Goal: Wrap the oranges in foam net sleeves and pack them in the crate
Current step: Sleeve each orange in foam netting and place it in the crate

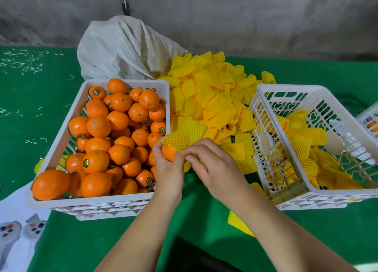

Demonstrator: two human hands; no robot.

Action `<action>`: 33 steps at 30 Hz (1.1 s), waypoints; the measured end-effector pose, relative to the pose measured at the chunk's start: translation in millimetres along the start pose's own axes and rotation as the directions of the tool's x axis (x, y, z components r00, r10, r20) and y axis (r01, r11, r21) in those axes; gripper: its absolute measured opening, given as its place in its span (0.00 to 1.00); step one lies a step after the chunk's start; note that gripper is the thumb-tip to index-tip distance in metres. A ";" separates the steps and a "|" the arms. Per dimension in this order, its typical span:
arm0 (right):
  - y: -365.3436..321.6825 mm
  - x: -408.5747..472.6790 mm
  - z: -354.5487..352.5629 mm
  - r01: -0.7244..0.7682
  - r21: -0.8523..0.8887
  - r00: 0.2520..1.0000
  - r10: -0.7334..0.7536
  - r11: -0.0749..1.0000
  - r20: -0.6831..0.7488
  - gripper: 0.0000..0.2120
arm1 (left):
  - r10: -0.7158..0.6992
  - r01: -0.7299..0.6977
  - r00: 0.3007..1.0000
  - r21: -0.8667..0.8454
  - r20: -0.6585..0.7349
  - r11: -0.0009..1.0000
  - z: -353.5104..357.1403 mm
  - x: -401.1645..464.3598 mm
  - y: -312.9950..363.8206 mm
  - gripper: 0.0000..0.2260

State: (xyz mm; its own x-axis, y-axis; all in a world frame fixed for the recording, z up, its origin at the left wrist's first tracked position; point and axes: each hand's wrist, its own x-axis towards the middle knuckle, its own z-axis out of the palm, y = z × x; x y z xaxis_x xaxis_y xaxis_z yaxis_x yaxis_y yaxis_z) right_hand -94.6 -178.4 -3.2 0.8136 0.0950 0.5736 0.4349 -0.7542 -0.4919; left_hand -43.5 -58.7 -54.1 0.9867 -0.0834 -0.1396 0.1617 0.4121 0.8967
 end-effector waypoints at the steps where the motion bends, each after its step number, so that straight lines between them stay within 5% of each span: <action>1: -4.1 0.5 3.8 0.021 0.013 1.000 -0.021 1.000 0.001 0.09 | -0.003 0.004 1.000 -0.014 0.026 1.000 -0.9 0.3 -0.5 0.27; 4: -7.3 2.9 11.1 -0.057 0.072 0.998 0.056 0.996 0.013 0.11 | -0.031 0.042 0.987 -0.072 0.158 0.997 -6.0 3.9 2.8 0.29; 10: 11.7 5.9 20.7 -0.341 0.129 0.939 0.333 0.931 0.083 0.36 | -0.107 0.123 0.945 -0.035 0.308 0.992 -16.0 6.1 8.9 0.29; 15: 28.2 1.4 14.6 -0.437 0.125 0.899 0.435 0.891 0.039 0.38 | -0.101 0.116 0.967 -0.049 0.232 0.992 -13.4 1.9 12.7 0.23; 19: 27.8 -0.2 9.6 -0.515 0.321 0.845 0.533 0.795 0.035 0.34 | -0.080 0.082 0.991 -0.019 0.109 0.996 -9.5 4.2 11.7 0.19; 26: 30.0 -0.3 -2.3 -0.574 0.402 0.803 0.587 0.714 0.104 0.32 | 0.164 -0.165 0.986 0.217 0.021 0.962 -0.9 -4.7 4.9 0.09; 33: 27.0 4.9 4.4 -0.607 0.435 0.725 0.688 0.665 -0.041 0.30 | 0.463 -0.517 0.855 0.448 0.233 0.729 -0.3 -13.2 17.2 0.10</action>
State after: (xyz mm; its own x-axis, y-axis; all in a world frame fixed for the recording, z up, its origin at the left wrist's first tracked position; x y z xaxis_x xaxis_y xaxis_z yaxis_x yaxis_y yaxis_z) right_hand -77.2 -195.5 -16.6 0.8729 -0.4766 0.1040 -0.0366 -0.2767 -0.9603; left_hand -53.7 -50.3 -37.0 0.9146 -0.0920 0.3937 -0.3999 -0.0633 0.9144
